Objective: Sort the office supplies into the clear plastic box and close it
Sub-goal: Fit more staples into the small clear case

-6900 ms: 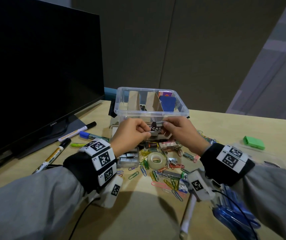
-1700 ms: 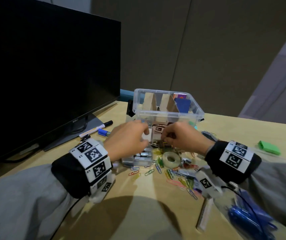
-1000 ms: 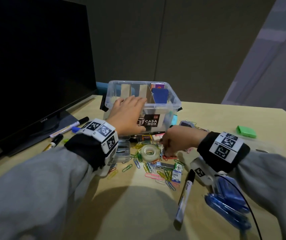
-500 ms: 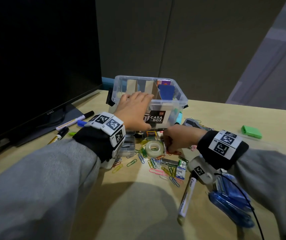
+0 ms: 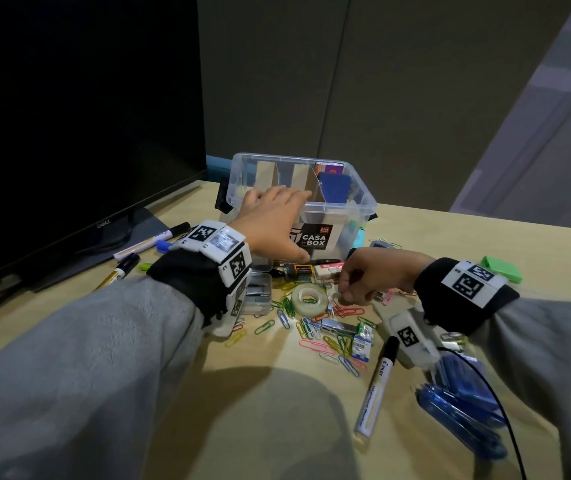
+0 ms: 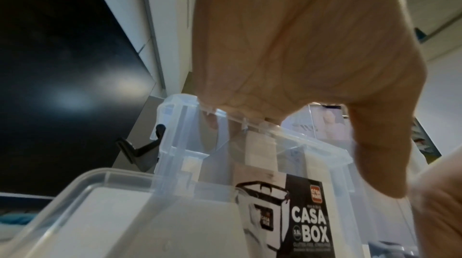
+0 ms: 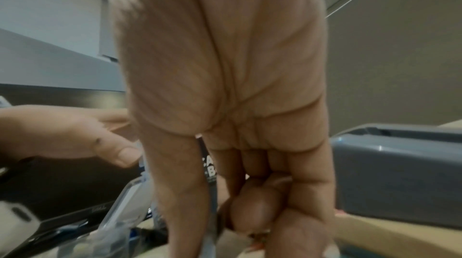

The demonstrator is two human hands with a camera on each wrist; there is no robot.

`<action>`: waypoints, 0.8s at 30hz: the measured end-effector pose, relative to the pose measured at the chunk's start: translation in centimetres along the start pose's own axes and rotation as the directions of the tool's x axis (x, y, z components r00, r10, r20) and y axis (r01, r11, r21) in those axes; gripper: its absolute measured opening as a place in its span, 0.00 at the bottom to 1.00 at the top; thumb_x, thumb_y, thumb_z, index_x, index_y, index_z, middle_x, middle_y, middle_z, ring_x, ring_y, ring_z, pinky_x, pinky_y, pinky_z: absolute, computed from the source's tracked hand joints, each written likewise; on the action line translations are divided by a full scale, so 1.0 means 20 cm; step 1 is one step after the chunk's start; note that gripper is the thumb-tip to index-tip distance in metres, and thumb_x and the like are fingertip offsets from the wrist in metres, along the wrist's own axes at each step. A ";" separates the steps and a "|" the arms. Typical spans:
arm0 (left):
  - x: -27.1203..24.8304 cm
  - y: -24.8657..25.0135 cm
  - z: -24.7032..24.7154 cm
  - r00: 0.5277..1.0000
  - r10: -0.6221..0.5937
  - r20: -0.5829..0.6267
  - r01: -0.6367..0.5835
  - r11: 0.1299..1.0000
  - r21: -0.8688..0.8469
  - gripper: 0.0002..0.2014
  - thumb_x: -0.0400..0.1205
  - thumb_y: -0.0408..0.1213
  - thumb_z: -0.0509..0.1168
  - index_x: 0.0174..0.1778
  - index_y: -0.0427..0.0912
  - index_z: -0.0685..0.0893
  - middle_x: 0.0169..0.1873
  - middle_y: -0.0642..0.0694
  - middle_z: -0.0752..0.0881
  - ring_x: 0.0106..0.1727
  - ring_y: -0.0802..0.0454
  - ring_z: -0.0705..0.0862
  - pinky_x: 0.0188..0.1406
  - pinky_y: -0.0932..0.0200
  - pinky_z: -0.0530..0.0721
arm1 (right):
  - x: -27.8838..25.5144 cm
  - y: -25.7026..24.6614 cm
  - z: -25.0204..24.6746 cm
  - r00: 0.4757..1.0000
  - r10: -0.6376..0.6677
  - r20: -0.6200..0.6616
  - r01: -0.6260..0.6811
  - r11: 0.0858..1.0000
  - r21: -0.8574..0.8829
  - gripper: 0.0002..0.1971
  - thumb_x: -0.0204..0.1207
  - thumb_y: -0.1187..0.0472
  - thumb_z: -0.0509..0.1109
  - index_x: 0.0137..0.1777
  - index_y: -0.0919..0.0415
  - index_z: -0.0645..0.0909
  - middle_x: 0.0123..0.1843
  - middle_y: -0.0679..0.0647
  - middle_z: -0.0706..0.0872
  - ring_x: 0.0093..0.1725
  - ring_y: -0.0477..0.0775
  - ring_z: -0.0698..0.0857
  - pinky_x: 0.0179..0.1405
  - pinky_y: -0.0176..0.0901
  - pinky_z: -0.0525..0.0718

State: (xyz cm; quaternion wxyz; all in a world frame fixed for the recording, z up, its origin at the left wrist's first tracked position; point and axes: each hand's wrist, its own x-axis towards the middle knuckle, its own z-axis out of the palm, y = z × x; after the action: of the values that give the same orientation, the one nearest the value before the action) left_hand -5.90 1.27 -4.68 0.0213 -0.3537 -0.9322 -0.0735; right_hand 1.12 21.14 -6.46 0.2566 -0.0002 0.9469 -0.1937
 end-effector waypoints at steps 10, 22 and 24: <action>-0.02 -0.09 -0.11 0.979 0.149 0.142 -0.055 0.855 -0.516 0.13 0.79 0.55 0.68 0.60 0.67 0.83 0.84 0.56 0.59 0.86 0.52 0.48 0.81 0.31 0.38 | -0.06 -0.08 -0.08 0.952 -0.147 -0.269 0.263 0.843 0.469 0.06 0.80 0.66 0.69 0.54 0.62 0.85 0.46 0.55 0.88 0.44 0.50 0.86 0.47 0.44 0.87; 0.01 -0.11 -0.06 0.996 0.049 0.069 0.011 0.731 -0.682 0.08 0.82 0.54 0.66 0.47 0.56 0.83 0.78 0.53 0.72 0.80 0.48 0.67 0.78 0.36 0.64 | -0.02 -0.17 -0.01 0.751 -0.230 -0.619 0.512 0.795 0.326 0.08 0.80 0.63 0.70 0.57 0.60 0.83 0.47 0.59 0.85 0.42 0.47 0.82 0.39 0.40 0.83; 0.00 -0.10 -0.05 0.999 0.013 -0.040 -0.038 0.702 -0.711 0.07 0.81 0.50 0.68 0.50 0.53 0.82 0.69 0.52 0.79 0.73 0.52 0.74 0.72 0.46 0.73 | -0.03 -0.16 -0.01 0.712 -0.236 -0.661 0.547 0.778 0.311 0.08 0.80 0.64 0.70 0.58 0.61 0.82 0.44 0.55 0.83 0.42 0.48 0.81 0.39 0.40 0.83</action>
State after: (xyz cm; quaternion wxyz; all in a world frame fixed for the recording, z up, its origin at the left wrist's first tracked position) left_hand -7.26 -0.27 -4.00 -0.1010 -0.3462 -0.8263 -0.4326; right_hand 1.21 18.27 -4.76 -0.1071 -0.0839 0.8740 -0.4664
